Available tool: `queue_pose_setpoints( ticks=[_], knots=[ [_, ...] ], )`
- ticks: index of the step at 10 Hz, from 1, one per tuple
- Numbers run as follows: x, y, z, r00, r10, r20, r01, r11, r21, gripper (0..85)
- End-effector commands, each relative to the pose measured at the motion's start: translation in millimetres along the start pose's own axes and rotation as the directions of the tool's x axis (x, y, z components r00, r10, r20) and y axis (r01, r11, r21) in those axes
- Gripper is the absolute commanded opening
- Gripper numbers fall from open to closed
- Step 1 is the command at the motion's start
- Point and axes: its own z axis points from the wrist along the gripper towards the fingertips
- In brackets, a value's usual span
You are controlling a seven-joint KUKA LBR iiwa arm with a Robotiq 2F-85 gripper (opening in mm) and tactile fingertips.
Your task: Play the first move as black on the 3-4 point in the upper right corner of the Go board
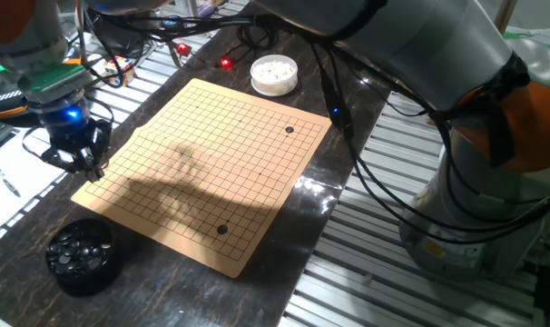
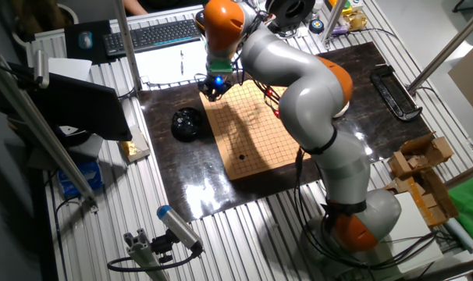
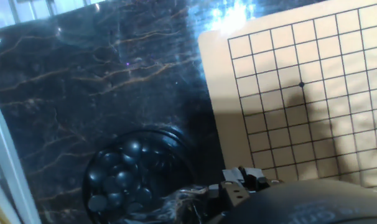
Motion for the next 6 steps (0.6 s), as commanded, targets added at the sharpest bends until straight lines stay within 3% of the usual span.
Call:
queue_pose_setpoints(
  ticks=[1,4,6],
  knots=[
    [0.3,0.7,0.2,1.0,-0.008,0.014,0.007,1.0,0.027,9.7],
    [0.3,0.7,0.2,1.0,-0.002,-0.017,0.003,1.0,0.03,10.3],
    [0.3,0.7,0.2,1.0,-0.006,-0.015,0.007,0.997,0.074,10.0]
  ],
)
